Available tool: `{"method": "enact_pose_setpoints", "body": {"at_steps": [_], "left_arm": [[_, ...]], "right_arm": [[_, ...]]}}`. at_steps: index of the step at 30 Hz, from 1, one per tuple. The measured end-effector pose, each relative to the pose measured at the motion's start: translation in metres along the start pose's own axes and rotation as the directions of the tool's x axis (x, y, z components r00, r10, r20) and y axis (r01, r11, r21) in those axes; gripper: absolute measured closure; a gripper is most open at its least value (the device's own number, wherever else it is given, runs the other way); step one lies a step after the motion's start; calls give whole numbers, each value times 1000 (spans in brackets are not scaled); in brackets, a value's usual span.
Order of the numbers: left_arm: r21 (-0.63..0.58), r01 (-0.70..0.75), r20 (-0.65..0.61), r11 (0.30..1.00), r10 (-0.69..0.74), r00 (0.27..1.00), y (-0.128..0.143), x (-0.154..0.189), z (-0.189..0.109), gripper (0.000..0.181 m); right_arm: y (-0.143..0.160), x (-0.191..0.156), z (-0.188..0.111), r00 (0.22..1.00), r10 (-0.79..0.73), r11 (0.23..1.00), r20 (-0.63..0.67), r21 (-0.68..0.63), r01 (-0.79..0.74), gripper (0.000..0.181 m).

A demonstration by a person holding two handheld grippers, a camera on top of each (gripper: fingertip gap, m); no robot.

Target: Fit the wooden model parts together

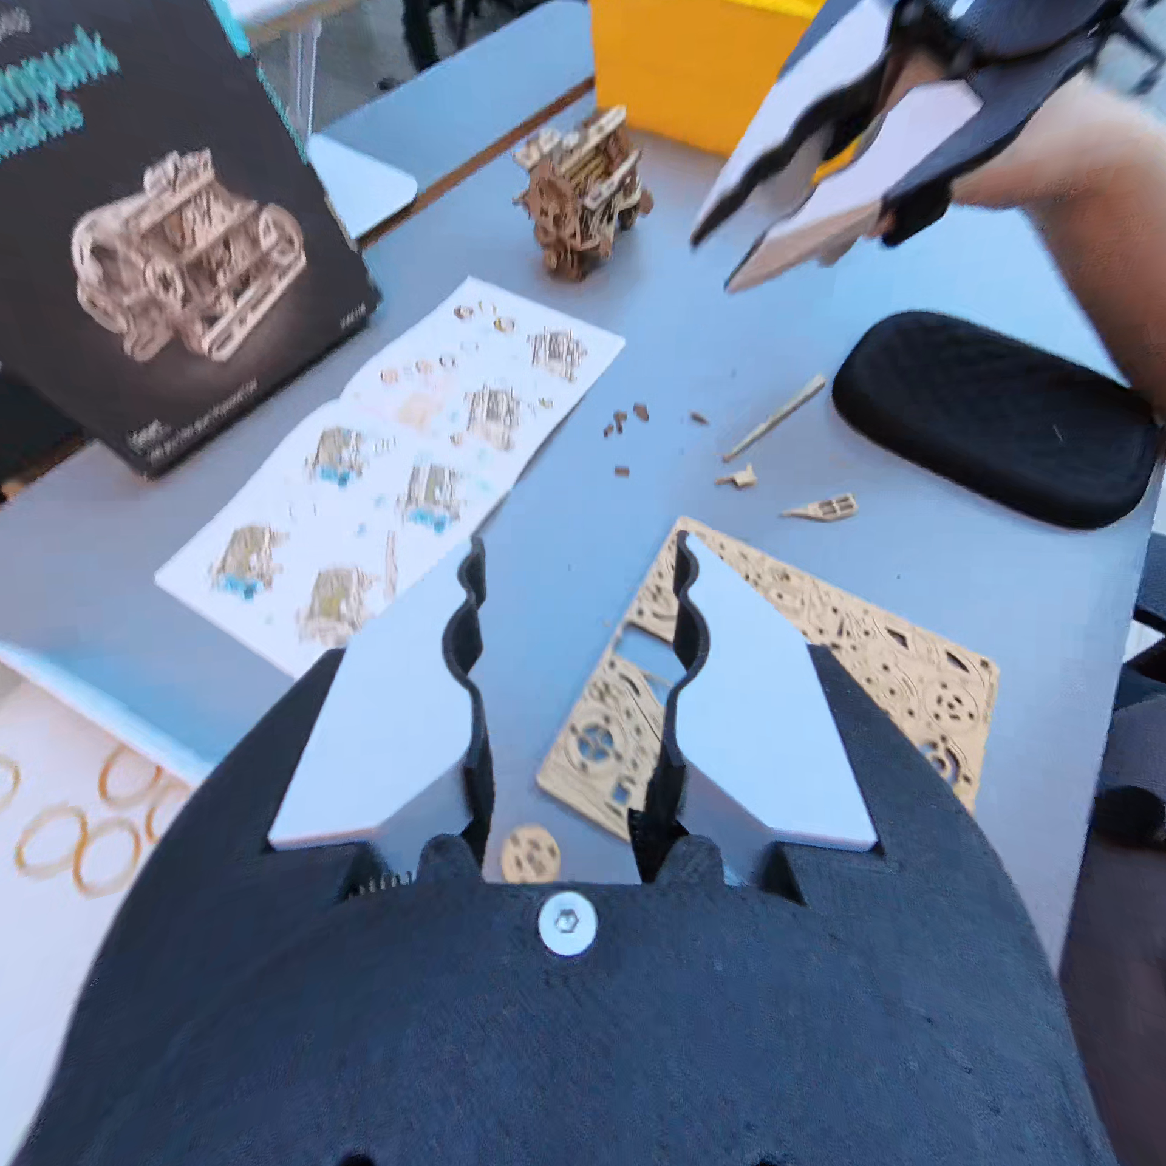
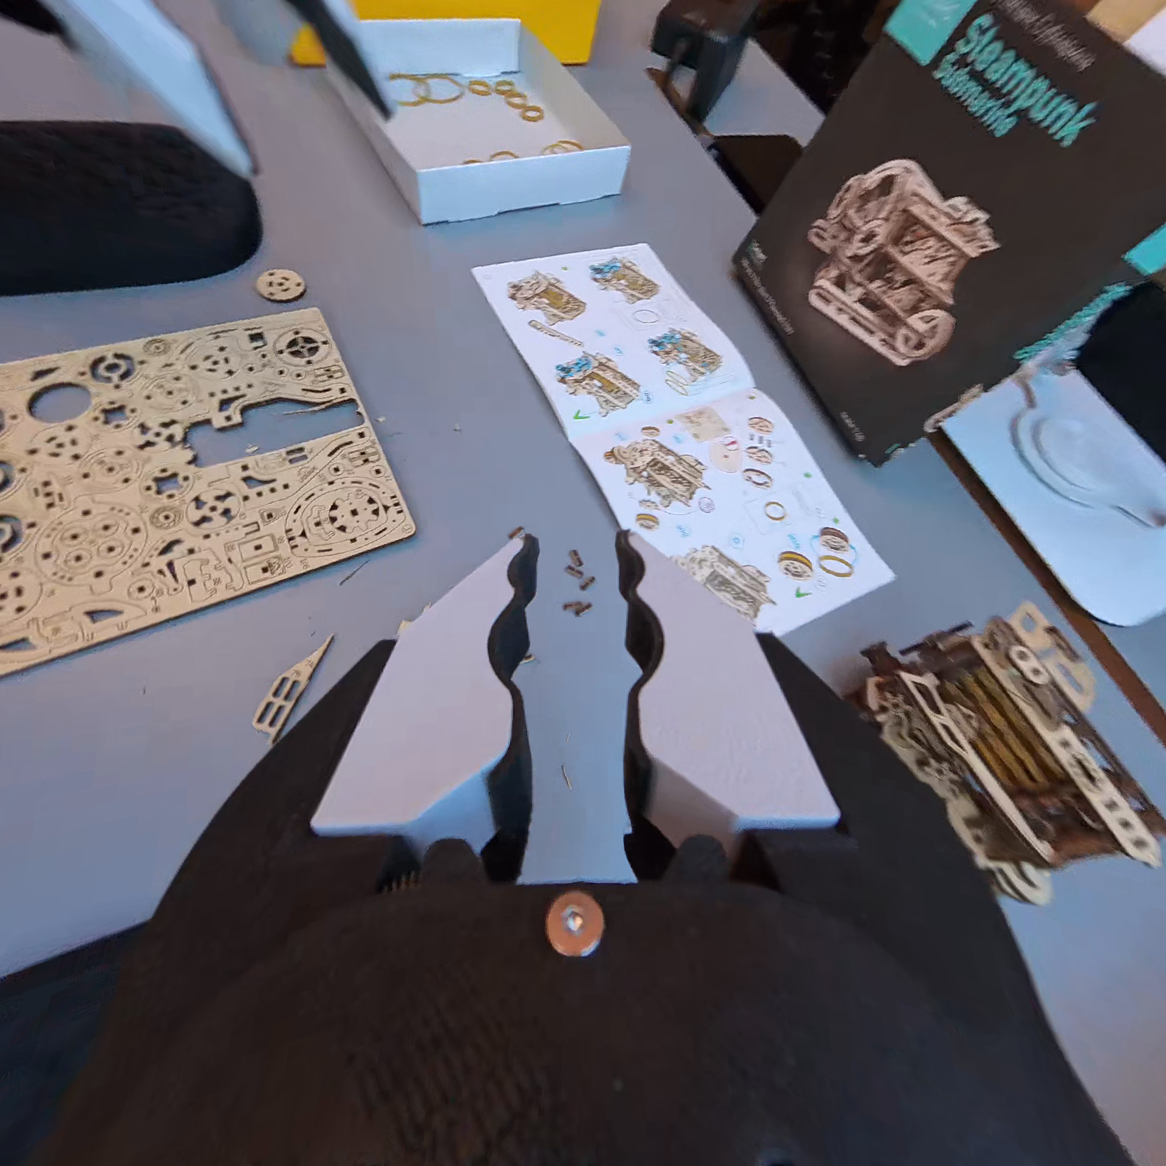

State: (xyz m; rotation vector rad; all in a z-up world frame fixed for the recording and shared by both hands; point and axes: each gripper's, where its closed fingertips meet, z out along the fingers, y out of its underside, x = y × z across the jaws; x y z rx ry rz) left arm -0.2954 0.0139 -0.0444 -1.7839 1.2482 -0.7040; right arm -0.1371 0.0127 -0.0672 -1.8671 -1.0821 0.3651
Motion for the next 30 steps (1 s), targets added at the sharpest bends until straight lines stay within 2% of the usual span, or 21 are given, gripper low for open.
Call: {"method": "enact_pose_setpoints", "body": {"at_steps": [3, 6, 9, 12, 13, 15, 18, 21, 24, 30], "left_arm": [[72, -17, 11, 997, 17, 1000, -31, -34, 23, 122], [188, 50, -40, 981, -43, 998, -47, -47, 35, 123], [242, 91, -103, 966, -68, 992, -36, -46, 40, 124], [221, 5, -38, 975, 4, 999, -17, -51, 43, 125], [223, -8, -13, 975, 11, 1000, -17, -54, 43, 126], [246, 10, -22, 969, -5, 1000, -23, -52, 41, 126], [305, 37, -73, 952, -15, 997, -33, -40, 36, 128], [303, 39, -86, 952, -13, 996, -31, -38, 38, 127], [293, 50, -94, 955, -24, 995, -27, -41, 39, 127], [353, 196, -224, 915, -121, 967, -32, -36, 34, 127]], "right_arm": [[30, -8, 18, 993, -7, 1000, 119, -27, 11, 157], [62, -11, 24, 988, -83, 989, 133, -109, 98, 159], [59, 4, 28, 985, -113, 986, 133, -104, 127, 162], [49, 11, 40, 982, -6, 998, 190, -57, 18, 165], [51, 8, 40, 978, 26, 997, 208, -74, -11, 165], [58, 7, 37, 986, 20, 996, 163, -94, -4, 165], [60, -19, 32, 968, 47, 998, 246, -61, -33, 165], [63, -21, 35, 972, 10, 997, 237, -72, 8, 165], [64, -24, 36, 961, 41, 998, 275, -66, -24, 165], [54, -38, 34, 954, 4, 1000, 298, -14, 0, 167]]}}
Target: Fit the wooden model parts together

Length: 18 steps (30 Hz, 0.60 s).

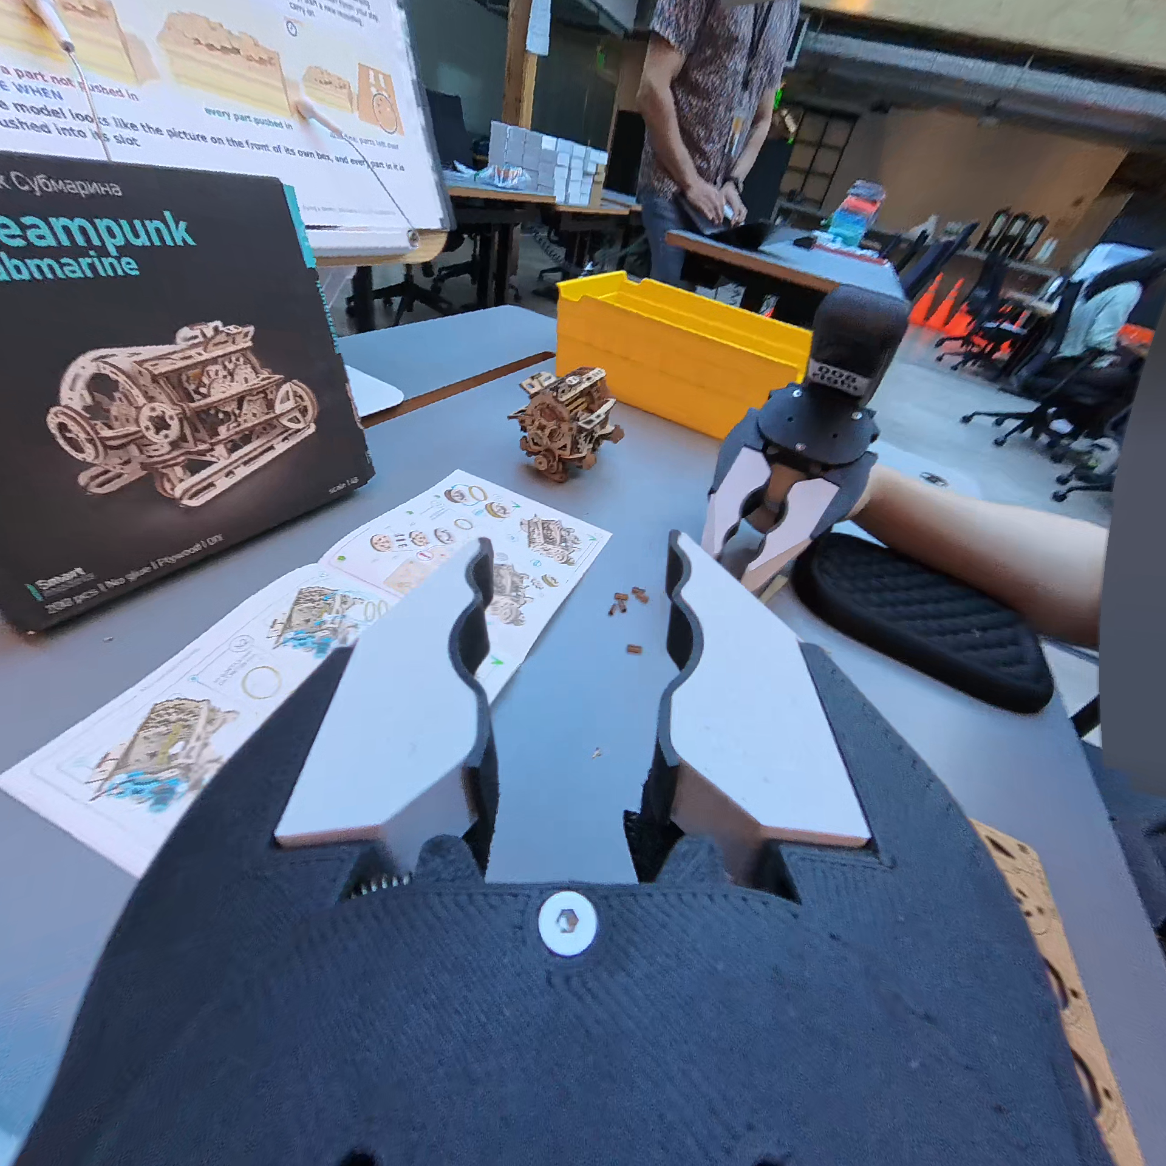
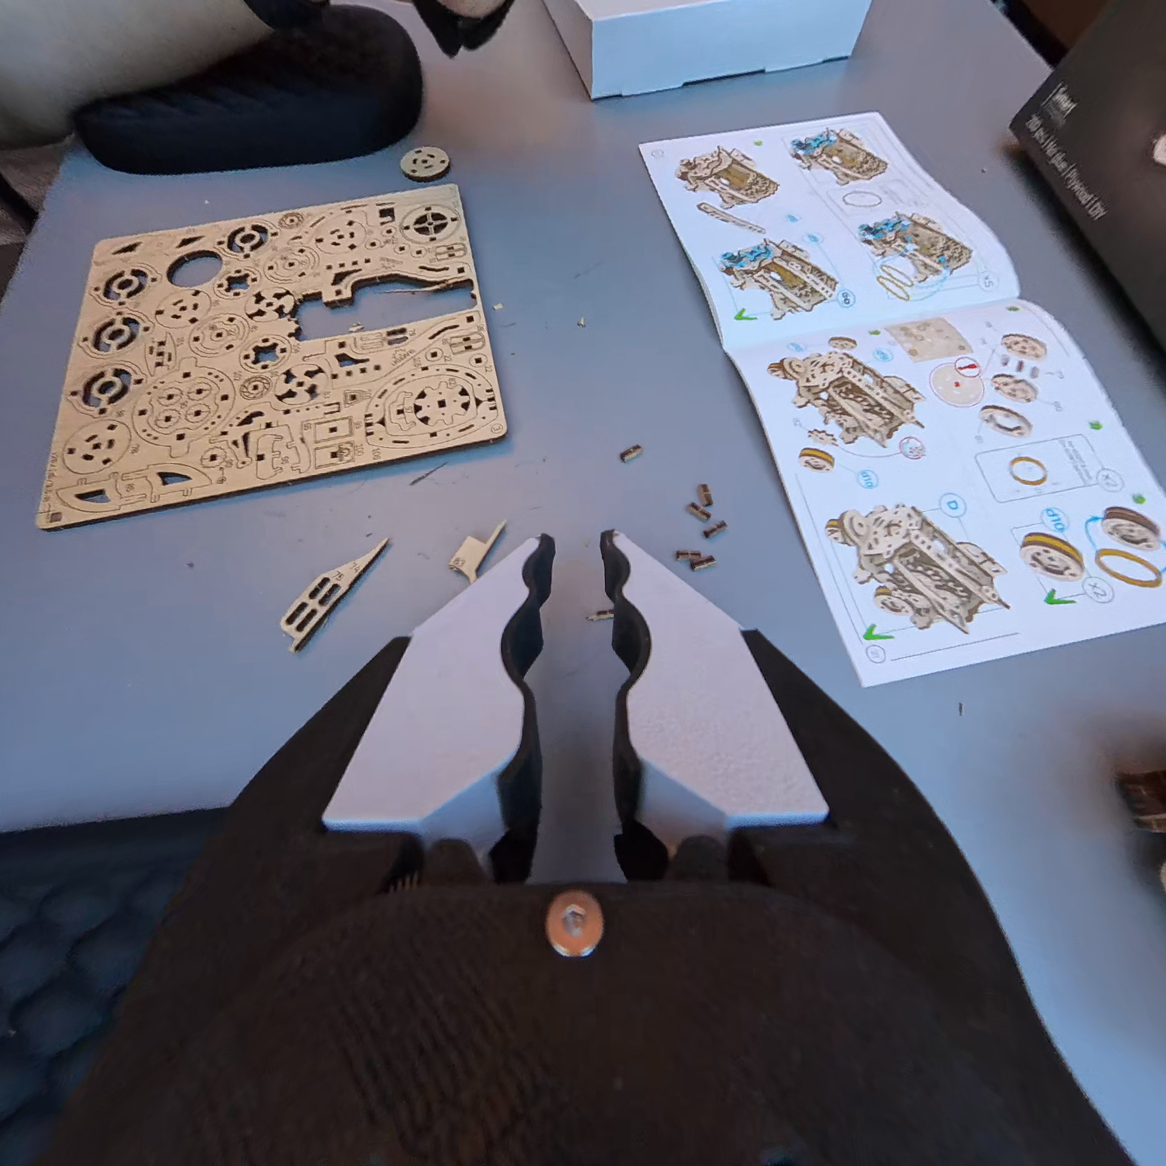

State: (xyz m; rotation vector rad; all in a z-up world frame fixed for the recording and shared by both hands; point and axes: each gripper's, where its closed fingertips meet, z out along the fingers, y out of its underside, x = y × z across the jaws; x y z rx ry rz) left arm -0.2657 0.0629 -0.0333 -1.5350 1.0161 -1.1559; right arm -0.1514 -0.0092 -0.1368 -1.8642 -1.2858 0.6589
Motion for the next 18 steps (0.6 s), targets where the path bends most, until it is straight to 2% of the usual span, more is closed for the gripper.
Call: {"method": "enact_pose_setpoints", "body": {"at_steps": [3, 7, 14, 18], "left_arm": [[-46, -28, -18, 999, 27, 999, 13, 6, 1, 125], [-64, -64, -15, 996, 64, 998, 17, 10, 5, 124], [-110, -127, 17, 986, 129, 991, 25, 10, 11, 130], [-101, -127, 36, 987, 132, 991, 23, 5, 8, 132]], "right_arm": [[-3, 16, -4, 988, -78, 997, -136, -5, 78, 167], [0, 39, -14, 971, -29, 999, -237, 15, 34, 168], [15, 53, -7, 958, -25, 999, -287, -43, 14, 173], [7, 64, -18, 937, 11, 1000, -348, 22, -4, 173]]}}
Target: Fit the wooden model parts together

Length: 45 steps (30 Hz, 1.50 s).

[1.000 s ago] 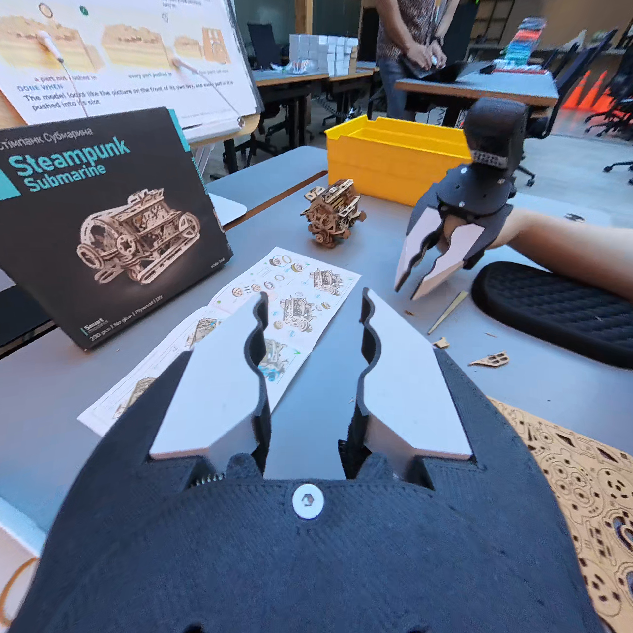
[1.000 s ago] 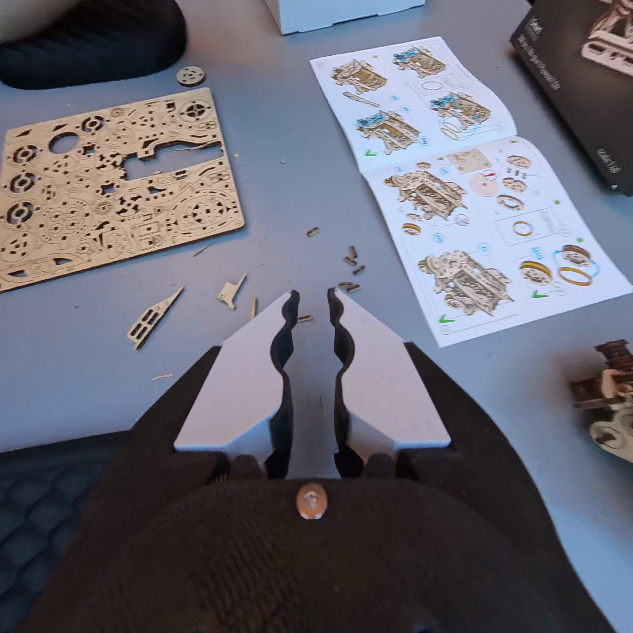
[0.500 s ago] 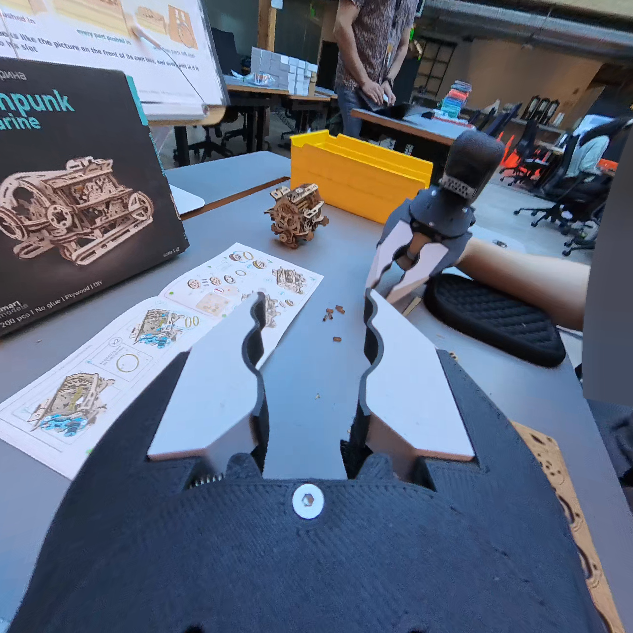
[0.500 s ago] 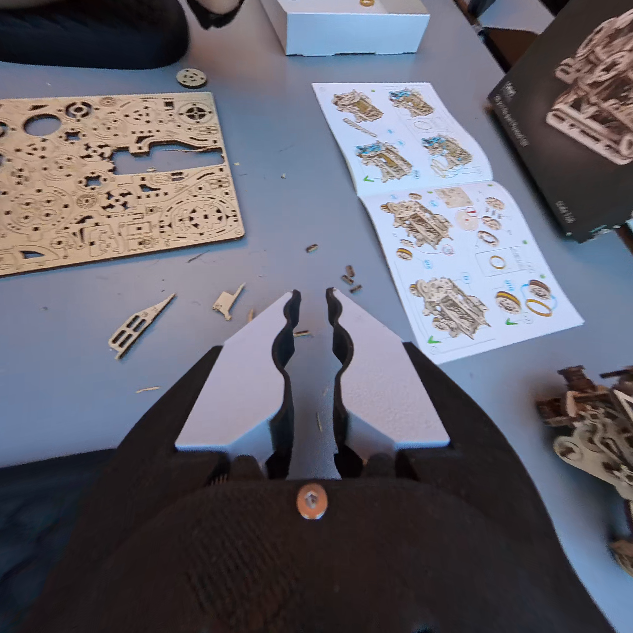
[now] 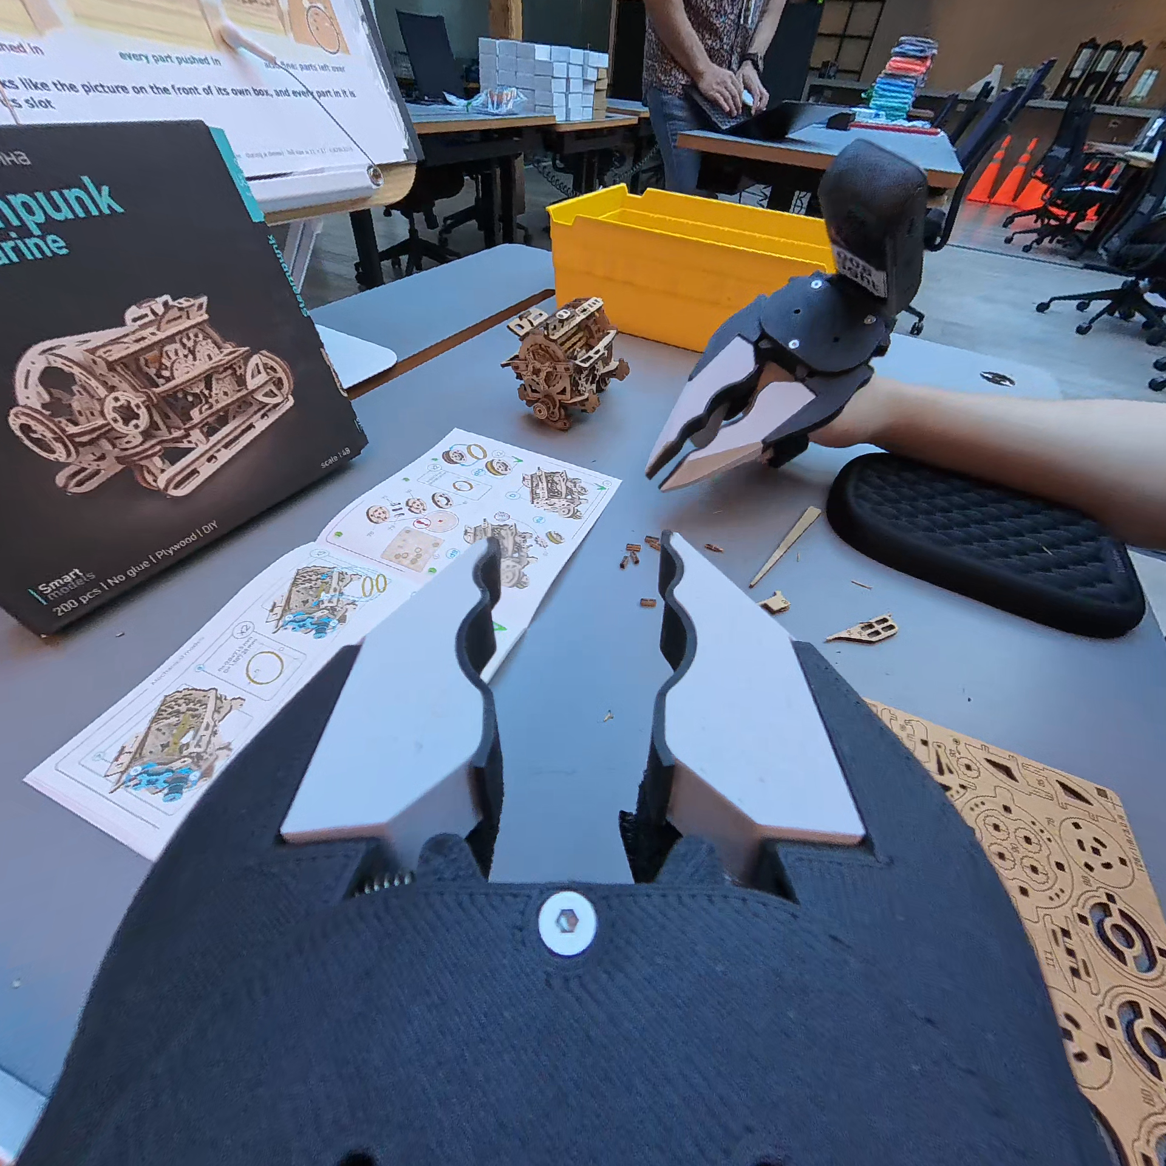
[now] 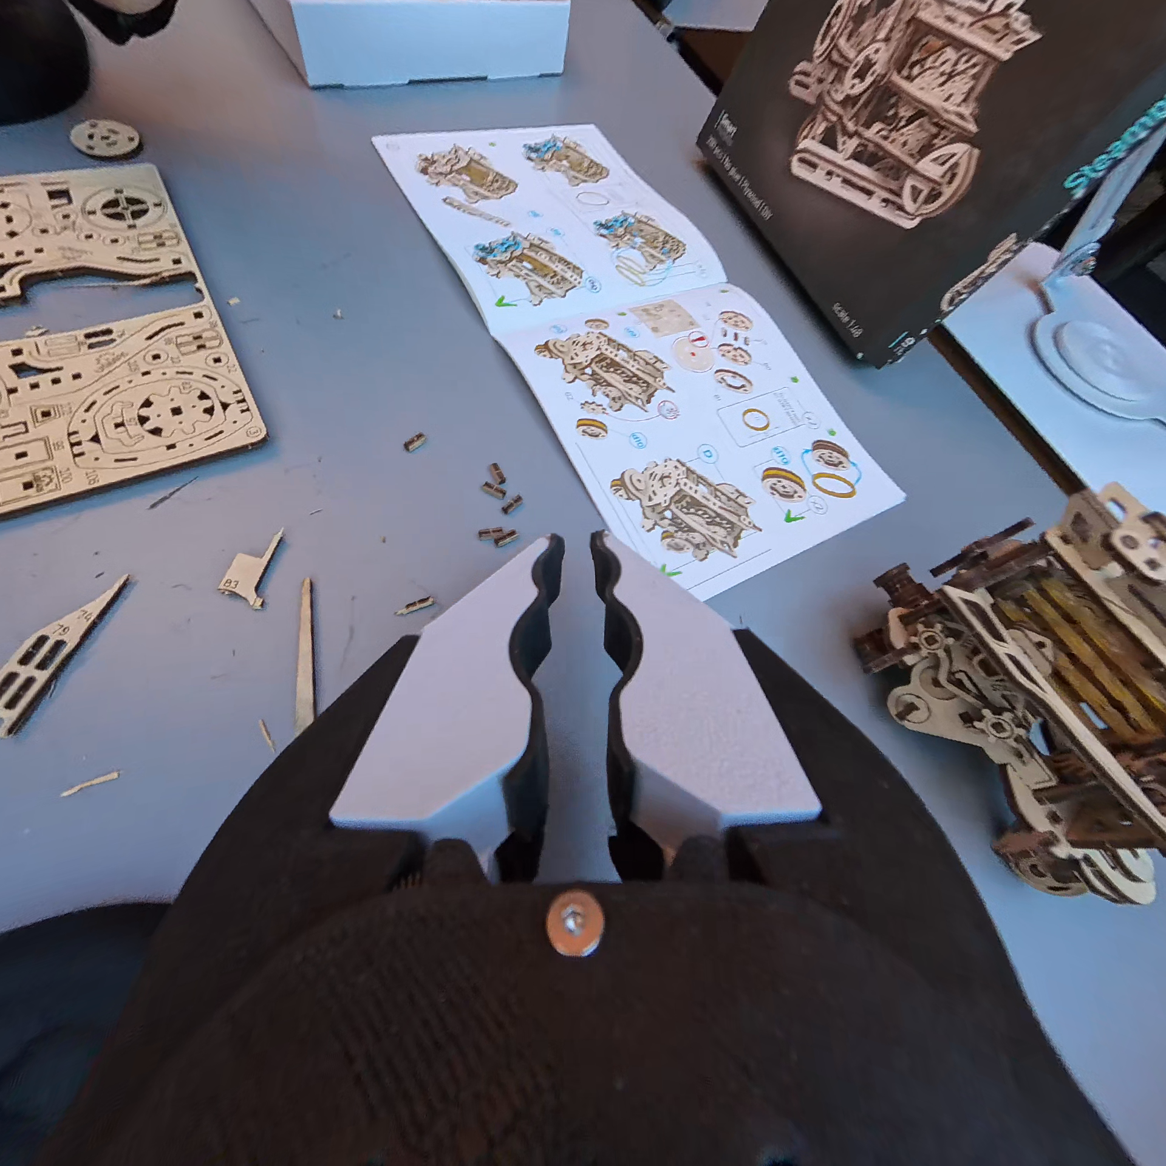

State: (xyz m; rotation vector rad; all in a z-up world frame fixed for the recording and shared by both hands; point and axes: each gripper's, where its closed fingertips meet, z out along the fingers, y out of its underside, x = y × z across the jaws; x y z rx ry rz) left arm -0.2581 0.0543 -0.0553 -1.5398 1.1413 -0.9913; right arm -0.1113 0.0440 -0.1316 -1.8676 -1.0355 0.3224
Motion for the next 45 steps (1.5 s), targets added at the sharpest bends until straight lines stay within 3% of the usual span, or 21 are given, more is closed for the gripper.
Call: {"method": "enact_pose_setpoints", "body": {"at_steps": [8, 15, 21, 24, 26, 30, 38, 41, 45], "left_arm": [[96, -18, 79, 995, 10, 997, -19, -22, -24, 138], [89, -35, 92, 995, 27, 995, -16, -29, -28, 146], [85, -11, 38, 996, 7, 999, -17, -15, -19, 146], [44, -57, 52, 997, 55, 997, -11, -12, -14, 146], [29, -61, 55, 998, 59, 997, -7, -12, -12, 146], [52, -20, 66, 998, 16, 998, -10, -19, -16, 144], [132, 27, 117, 991, -42, 992, -26, -37, -36, 138], [131, 21, 131, 991, -38, 991, -26, -39, -37, 138], [118, 24, 136, 993, -40, 990, -22, -39, -33, 140]], "right_arm": [[-1, 2, -1, 1000, -19, 1000, -22, 19, 20, 174], [-3, -2, -1, 996, -85, 996, -31, 22, 85, 174], [-32, -32, 16, 989, 35, 997, 142, 62, -44, 170], [-32, -19, 20, 1000, -25, 999, 13, 35, 24, 173], [-24, -19, 15, 1000, -22, 1000, 22, 8, 22, 177], [-14, -49, 9, 981, -2, 998, 195, -57, 13, 181], [-27, -108, 17, 944, -197, 968, 264, -102, 230, 181], [-21, -73, 19, 974, -198, 968, 112, -135, 212, 181], [-27, -26, 14, 994, -85, 995, -68, -65, 80, 181]]}}
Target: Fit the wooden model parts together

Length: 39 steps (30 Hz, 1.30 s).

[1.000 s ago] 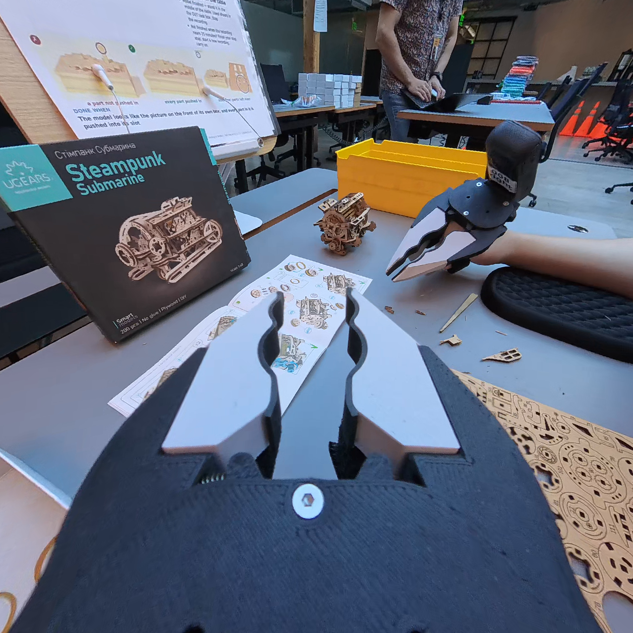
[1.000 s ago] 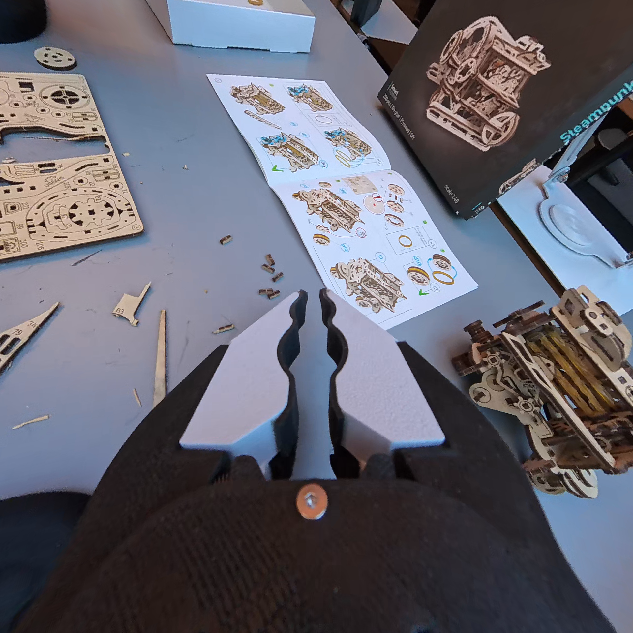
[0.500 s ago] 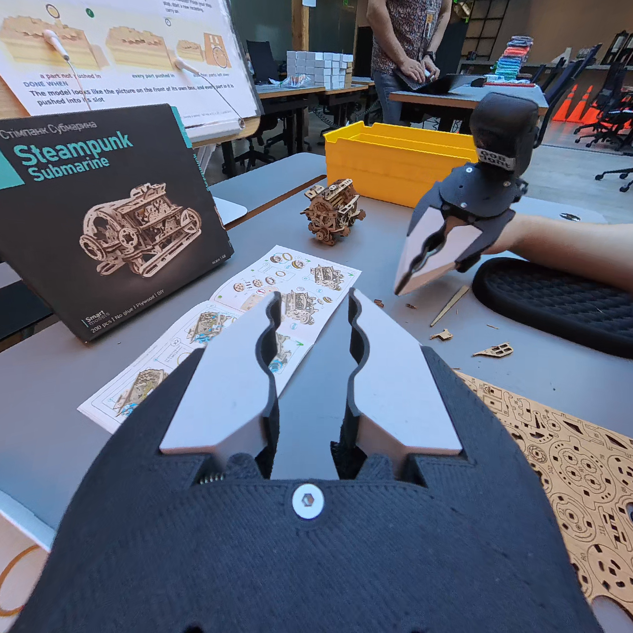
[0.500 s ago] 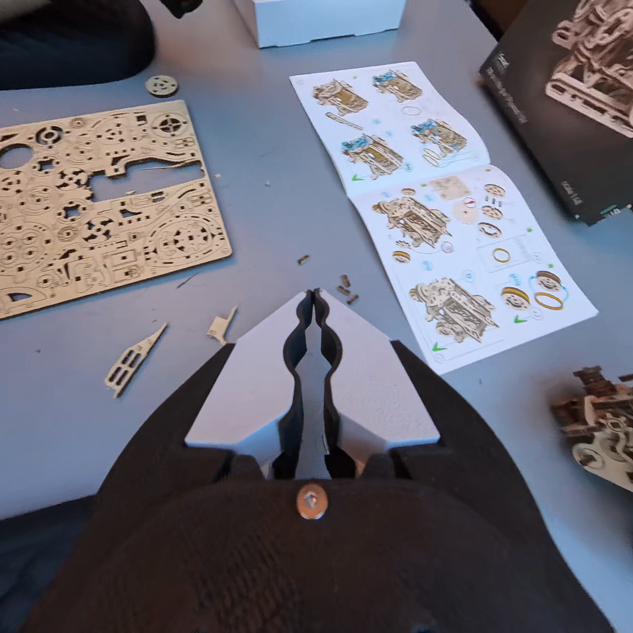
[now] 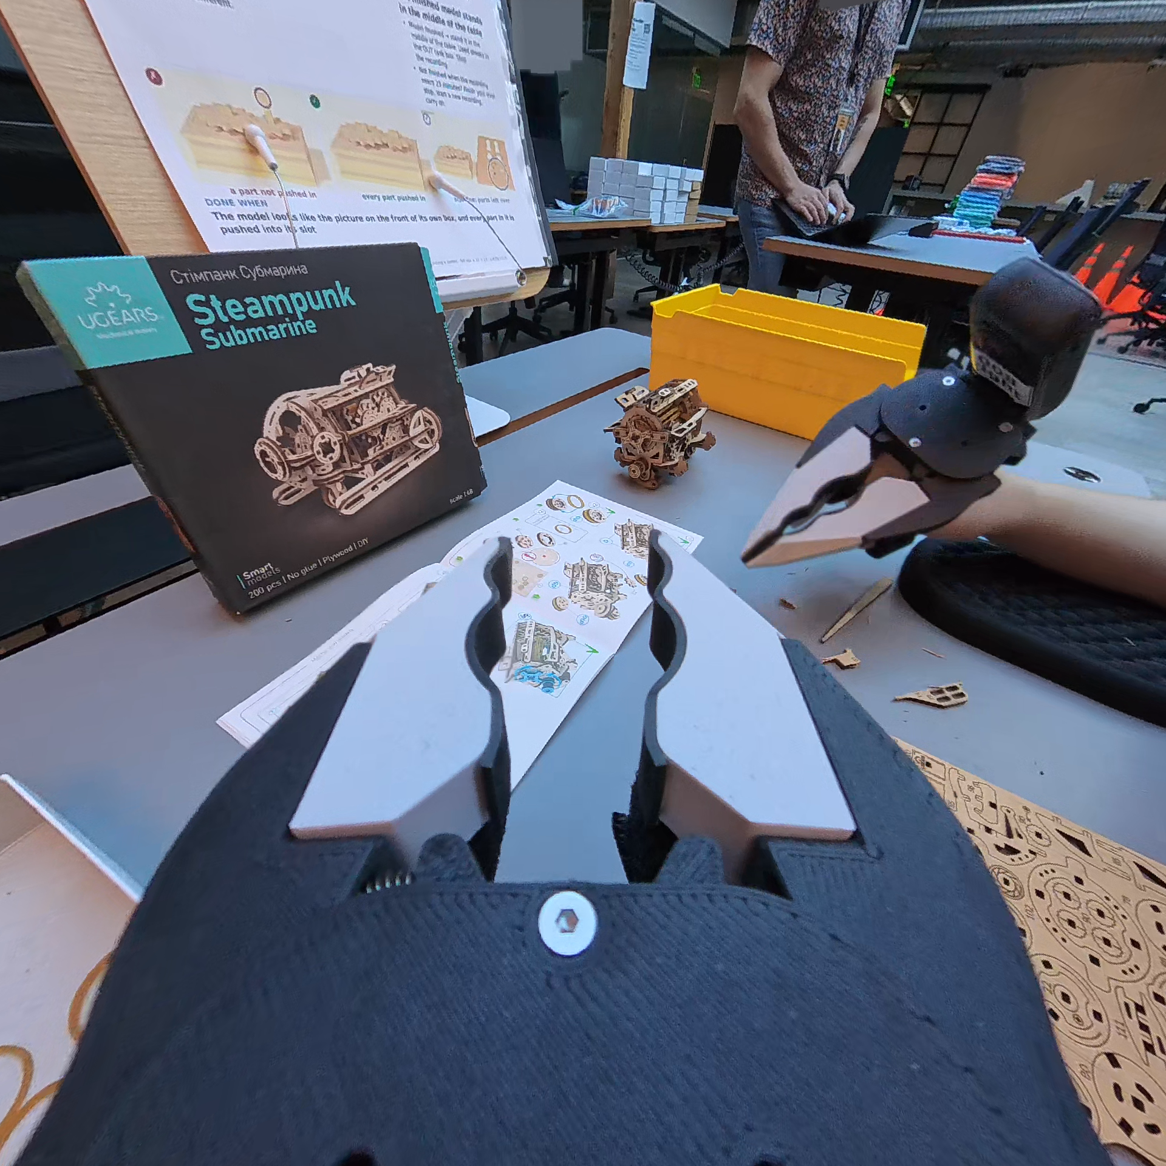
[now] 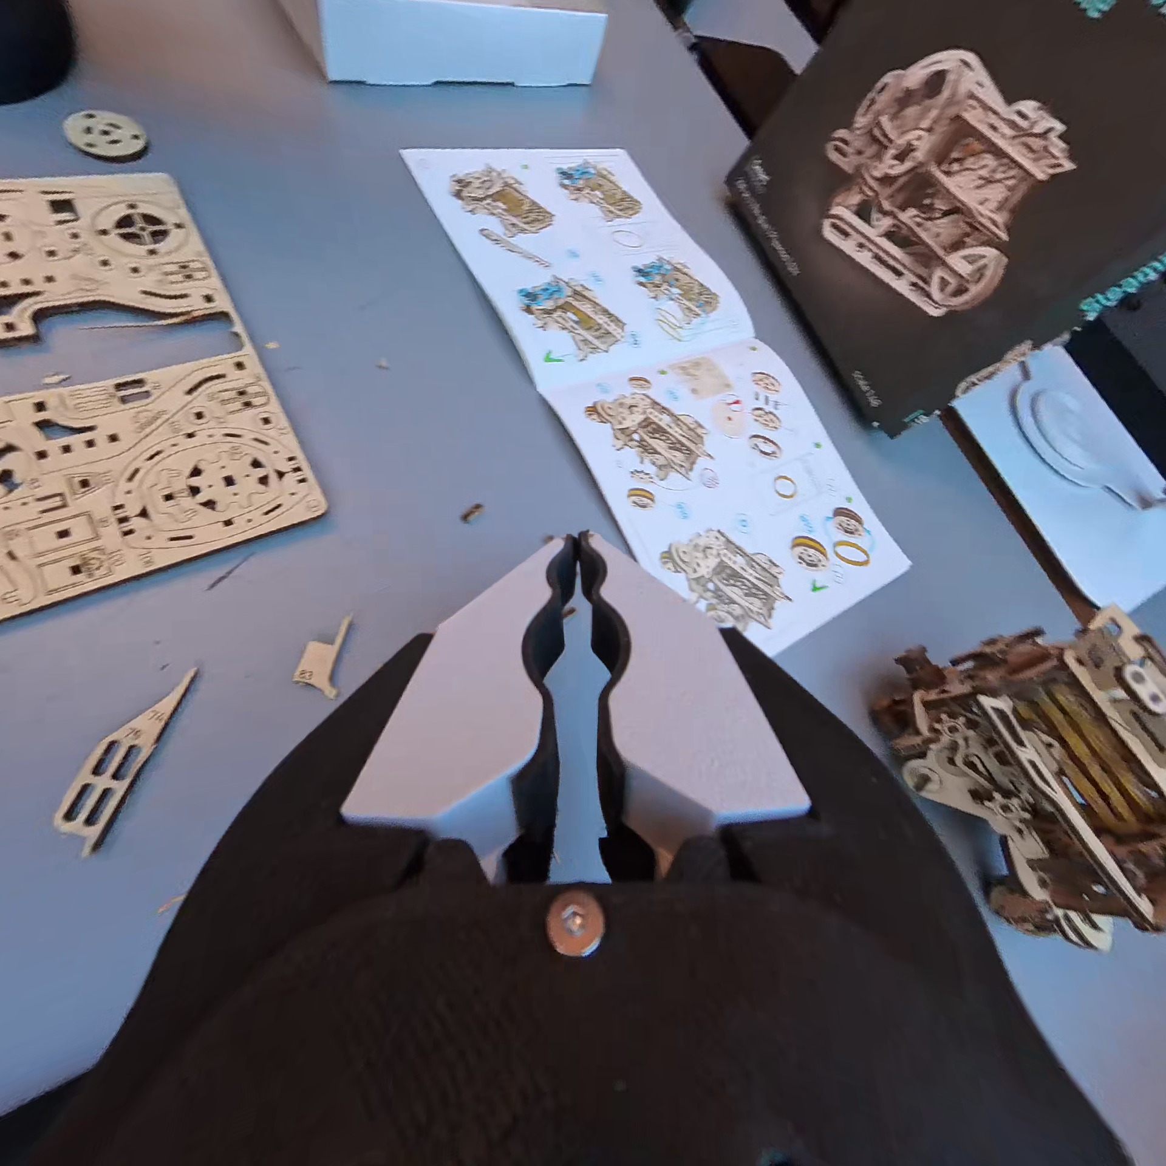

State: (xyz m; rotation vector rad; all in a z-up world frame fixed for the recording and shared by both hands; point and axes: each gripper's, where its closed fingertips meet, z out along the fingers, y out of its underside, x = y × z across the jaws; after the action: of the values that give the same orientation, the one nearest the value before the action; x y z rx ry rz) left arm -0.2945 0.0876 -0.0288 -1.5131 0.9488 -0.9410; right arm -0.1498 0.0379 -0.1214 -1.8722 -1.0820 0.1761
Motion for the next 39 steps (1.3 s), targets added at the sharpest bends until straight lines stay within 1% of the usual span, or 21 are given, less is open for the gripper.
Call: {"method": "enact_pose_setpoints", "body": {"at_steps": [3, 5, 7, 9, 10, 12, 13, 14, 16, 18, 20, 21, 22, 23, 25, 27, 29, 31, 34, 37, 39], "left_arm": [[-17, 0, 4, 1000, 0, 1000, 4, 0, 3, 140], [-20, 4, 5, 1000, -4, 1000, 5, 0, 4, 141], [-21, 8, 10, 1000, -7, 1000, 6, -1, 4, 141], [-17, 7, 20, 1000, -6, 1000, 5, -3, 3, 141], [-12, 8, 23, 1000, -8, 1000, 4, -4, 2, 141], [-3, 14, 27, 1000, -13, 1000, 2, -6, 0, 141], [-2, 14, 30, 1000, -14, 999, 1, -7, -1, 140], [-2, 12, 33, 1000, -12, 999, 1, -7, -1, 140], [-15, -7, 51, 1000, 8, 999, 2, -9, -1, 139], [-51, -57, 102, 997, 62, 993, 5, -13, -1, 139], [-103, -134, 185, 986, 152, 971, 8, -19, 0, 134], [-129, -179, 212, 975, 204, 956, 10, -19, 2, 132], [-150, -223, 216, 963, 252, 943, 11, -15, 5, 130], [-165, -261, 202, 951, 292, 935, 13, -8, 9, 130], [-197, -298, 161, 934, 331, 930, 23, 2, 17, 130], [-240, -297, 138, 924, 336, 932, 34, 4, 23, 127], [-258, -289, 134, 922, 330, 934, 39, 2, 24, 125], [-250, -274, 135, 929, 313, 940, 37, 1, 22, 126], [-244, -253, 133, 936, 290, 948, 33, -2, 17, 125], [-296, -240, 139, 925, 290, 947, 38, -15, 8, 123], [-348, -219, 125, 911, 277, 953, 43, -24, -4, 121]], "right_arm": [[3, 9, -2, 999, 38, 999, -26, -3, -38, 181], [4, 6, -4, 999, 34, 999, -1, -12, -34, 181], [11, 10, -8, 1000, 14, 998, -15, -53, -15, 181], [22, 19, -13, 999, 27, 995, -37, -95, -30, 181], [25, 19, -15, 999, 46, 993, -19, -106, -47, 181], [20, -1, -15, 992, 63, 995, 109, -83, -54, 181], [16, -11, -14, 988, 38, 997, 153, -66, -28, 181], [17, -12, -12, 991, 7, 997, 131, -75, 3, 181], [20, -2, -8, 998, -61, 993, 34, -96, 64, 181], [16, 22, -12, 987, -99, 993, -125, -80, 89, 181], [5, 55, -30, 939, -87, 996, -332, -39, 79, 180], [-4, 64, -41, 917, -57, 998, -394, 4, 64, 179], [-13, 69, -51, 903, -21, 997, -430, 54, 49, 178], [-20, 71, -58, 892, 2, 995, -452, 92, 45, 174], [-24, 72, -63, 876, -5, 994, -482, 95, 58, 169], [-21, 70, -57, 876, -28, 995, -481, 74, 73, 166], [-14, 67, -49, 888, -35, 997, -458, 51, 65, 166], [-9, 67, -45, 894, -36, 998, -447, 34, 57, 166], [-10, 69, -47, 893, -29, 998, -450, 40, 52, 166], [-9, 67, -45, 899, -17, 998, -437, 48, 42, 167], [-5, 67, -41, 904, -16, 999, -427, 40, 37, 167]]}}
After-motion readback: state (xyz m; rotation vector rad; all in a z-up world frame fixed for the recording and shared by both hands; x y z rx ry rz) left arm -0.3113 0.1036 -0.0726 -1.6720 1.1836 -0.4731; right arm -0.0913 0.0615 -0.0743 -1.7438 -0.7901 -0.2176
